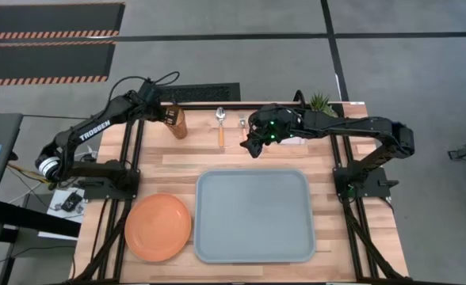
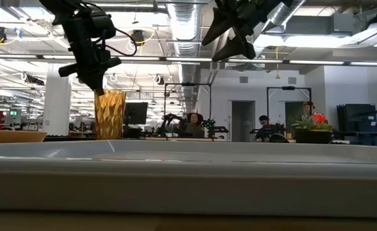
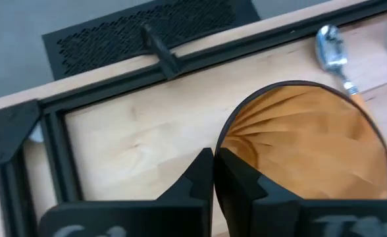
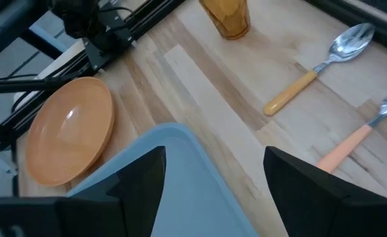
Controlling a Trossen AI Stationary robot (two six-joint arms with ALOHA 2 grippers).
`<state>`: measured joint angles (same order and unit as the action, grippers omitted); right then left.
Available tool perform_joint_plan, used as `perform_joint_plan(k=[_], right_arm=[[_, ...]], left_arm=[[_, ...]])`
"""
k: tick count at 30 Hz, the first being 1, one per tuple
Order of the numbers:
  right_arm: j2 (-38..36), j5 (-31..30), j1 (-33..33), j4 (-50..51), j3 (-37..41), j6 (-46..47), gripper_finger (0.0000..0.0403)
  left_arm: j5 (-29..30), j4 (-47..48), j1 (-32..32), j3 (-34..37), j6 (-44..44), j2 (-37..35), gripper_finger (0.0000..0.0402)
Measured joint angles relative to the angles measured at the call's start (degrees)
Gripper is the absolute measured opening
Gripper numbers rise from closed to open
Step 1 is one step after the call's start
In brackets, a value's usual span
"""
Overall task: Pick and place plate/cup/fork/spoon on tray
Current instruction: Put the orange glass on top of the gray serving tray
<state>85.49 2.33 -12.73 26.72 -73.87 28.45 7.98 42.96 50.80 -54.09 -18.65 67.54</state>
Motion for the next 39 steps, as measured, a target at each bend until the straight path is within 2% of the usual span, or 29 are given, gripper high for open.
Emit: perform_joint_plan(k=[14,24,26,29,31,33,39], right_arm=[[0.0,-3.5,-0.5,-7.7,-0.1,1.5,0.0281],[1.2,-12.0,-0.5,-6.3,-9.8,-4.9,0.0281],[2.9,-13.2,-0.5,-7.5,-12.3,-5.0,0.0281],[5.5,-13.4,-0.5,-3.3,-14.8,-5.0,0.0281],[8.5,-13.2,-0.2,-4.9,-17.6,-5.0,0.0281],[10.4,-13.1,0.0,-2.5,-19.6,-5.0,0.0281],[17.4,-12.9,0.5,-2.3,-25.8,-6.3,0.0281]], left_arm=[[0.7,-0.3,-6.7,-6.1,-2.0,-0.1,0.0000],[8.7,-4.3,-15.8,-6.2,-5.1,-0.1,0.0000],[9.8,-5.7,-17.6,-6.3,-6.0,-0.1,0.0000],[11.8,-7.4,-20.4,-6.3,-7.0,-0.1,0.0000],[13.3,-8.4,-22.2,-6.3,-7.2,-0.1,0.0000],[14.6,-9.4,-23.9,-6.3,-7.2,-0.1,0.0000],[17.2,-10.1,-27.1,-6.3,-7.2,-0.1,0.0000]])
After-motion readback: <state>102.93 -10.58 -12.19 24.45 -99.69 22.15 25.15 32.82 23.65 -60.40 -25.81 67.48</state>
